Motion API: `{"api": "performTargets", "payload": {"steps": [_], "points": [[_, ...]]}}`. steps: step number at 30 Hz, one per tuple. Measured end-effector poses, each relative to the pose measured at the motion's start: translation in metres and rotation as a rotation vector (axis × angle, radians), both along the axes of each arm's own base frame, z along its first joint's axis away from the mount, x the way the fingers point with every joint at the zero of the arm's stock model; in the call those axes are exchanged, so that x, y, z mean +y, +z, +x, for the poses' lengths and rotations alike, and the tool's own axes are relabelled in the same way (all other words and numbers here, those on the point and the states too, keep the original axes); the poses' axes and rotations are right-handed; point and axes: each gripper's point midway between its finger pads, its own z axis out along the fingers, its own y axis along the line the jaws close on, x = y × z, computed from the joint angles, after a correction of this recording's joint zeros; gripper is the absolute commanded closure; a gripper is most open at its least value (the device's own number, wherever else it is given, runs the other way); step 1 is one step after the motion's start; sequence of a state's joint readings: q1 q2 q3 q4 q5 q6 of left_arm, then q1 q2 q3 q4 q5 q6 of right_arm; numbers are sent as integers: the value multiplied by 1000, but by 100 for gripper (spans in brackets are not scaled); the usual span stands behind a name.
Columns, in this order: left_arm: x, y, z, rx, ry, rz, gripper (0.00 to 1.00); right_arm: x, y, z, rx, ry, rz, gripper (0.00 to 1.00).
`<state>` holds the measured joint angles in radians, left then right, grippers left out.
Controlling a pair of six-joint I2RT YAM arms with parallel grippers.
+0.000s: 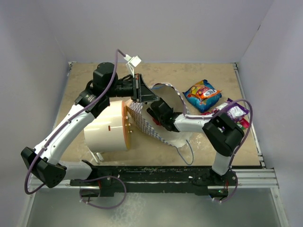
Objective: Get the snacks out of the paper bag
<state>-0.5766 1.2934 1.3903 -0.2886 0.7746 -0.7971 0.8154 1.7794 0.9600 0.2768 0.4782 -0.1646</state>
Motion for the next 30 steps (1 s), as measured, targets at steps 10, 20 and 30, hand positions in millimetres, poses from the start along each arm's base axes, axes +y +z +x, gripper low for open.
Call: {"api": "performTargets", "payload": {"steps": [10, 20, 30], "points": [[1, -2, 5, 2, 27, 16, 100, -5, -7, 25, 36, -15, -38, 74], [-1, 1, 7, 0, 17, 17, 100, -17, -6, 5, 56, 61, -45, 97], [-2, 1, 8, 1, 18, 19, 100, -22, 50, -20, -16, 135, 78, 85]]}}
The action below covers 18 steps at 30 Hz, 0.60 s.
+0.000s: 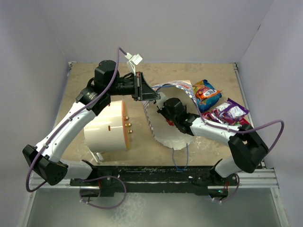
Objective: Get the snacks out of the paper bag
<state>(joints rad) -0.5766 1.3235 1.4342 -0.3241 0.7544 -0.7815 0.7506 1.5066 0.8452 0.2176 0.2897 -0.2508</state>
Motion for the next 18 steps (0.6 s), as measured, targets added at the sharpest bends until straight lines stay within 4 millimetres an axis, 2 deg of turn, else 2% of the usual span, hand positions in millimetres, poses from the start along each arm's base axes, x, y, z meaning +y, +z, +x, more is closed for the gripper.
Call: {"api": "performTargets", "payload": {"steps": [3, 9, 14, 18], "points": [[0, -1, 1, 1, 2, 1, 100, 1, 4, -2, 2, 3, 19, 74], [0, -1, 1, 2, 3, 2, 100, -4, -15, -6, 52, -7, -30, 54], [-1, -3, 3, 6, 5, 5, 100, -5, -28, -6, 119, -62, -60, 42], [-3, -6, 5, 15, 4, 11, 100, -1, -37, -20, 182, -94, -46, 30]]}}
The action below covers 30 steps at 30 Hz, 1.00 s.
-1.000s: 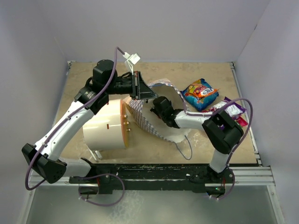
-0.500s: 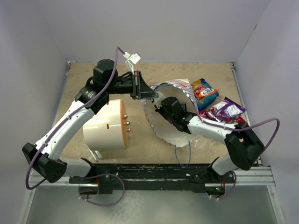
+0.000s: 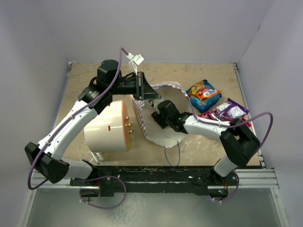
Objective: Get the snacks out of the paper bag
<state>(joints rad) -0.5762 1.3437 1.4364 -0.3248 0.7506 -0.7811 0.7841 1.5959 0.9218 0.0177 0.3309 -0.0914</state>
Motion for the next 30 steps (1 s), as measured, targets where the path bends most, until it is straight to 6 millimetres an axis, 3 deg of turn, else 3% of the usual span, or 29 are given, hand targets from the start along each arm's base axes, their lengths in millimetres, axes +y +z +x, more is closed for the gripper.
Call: {"api": "performTargets", "payload": {"steps": [6, 11, 16, 19, 22, 30], "points": [[-2, -3, 4, -1, -5, 11, 100, 6, -11, -16, 86, -49, 42, 28], [-2, -4, 3, -3, -8, 17, 100, 22, -10, -12, 141, -110, 112, 14], [-1, -5, 3, 4, -9, 24, 100, 24, -13, -17, 188, -221, 190, 3], [-1, -5, 2, 5, -9, 24, 100, 24, -20, -16, 211, -309, 214, 5], [-1, -6, 2, 6, -9, 25, 100, 23, -27, -16, 225, -384, 241, 13], [3, -10, 13, 12, 69, 51, 100, 11, -22, -4, 148, -503, 255, 27]]}}
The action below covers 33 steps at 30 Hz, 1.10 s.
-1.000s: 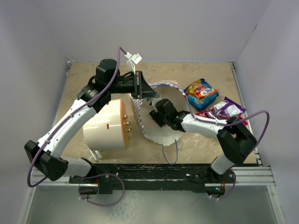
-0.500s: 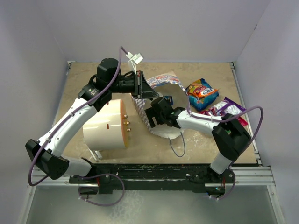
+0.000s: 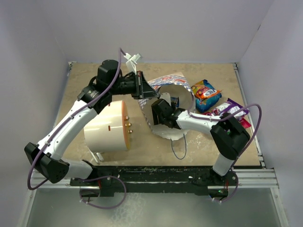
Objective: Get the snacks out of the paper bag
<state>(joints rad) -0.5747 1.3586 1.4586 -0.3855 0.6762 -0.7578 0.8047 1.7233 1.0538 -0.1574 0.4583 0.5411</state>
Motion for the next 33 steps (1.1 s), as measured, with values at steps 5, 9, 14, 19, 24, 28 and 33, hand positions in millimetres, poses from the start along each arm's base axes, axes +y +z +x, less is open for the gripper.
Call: {"api": "performTargets", "payload": {"steps": [5, 9, 14, 19, 24, 28, 33], "points": [[15, 6, 14, -8, 133, 30, 100, 10, 7, 5, -70, 81, 10, 25], [22, 37, 22, -69, 188, 17, 100, 25, 19, -10, -139, 233, 7, 26], [21, 64, 27, -131, 192, -11, 100, 45, 36, -28, -218, 372, 21, 35], [18, 55, 30, -107, 188, 10, 100, 43, 50, -18, -277, 366, 18, 39], [16, 49, 31, -92, 177, 18, 100, 45, 55, -15, -308, 402, -3, 28], [15, 50, 28, -90, 162, 14, 100, 58, 48, -18, -295, 455, 26, 21], [13, 49, 25, -80, 142, 5, 100, 71, 37, -18, -282, 457, 89, 15]]}}
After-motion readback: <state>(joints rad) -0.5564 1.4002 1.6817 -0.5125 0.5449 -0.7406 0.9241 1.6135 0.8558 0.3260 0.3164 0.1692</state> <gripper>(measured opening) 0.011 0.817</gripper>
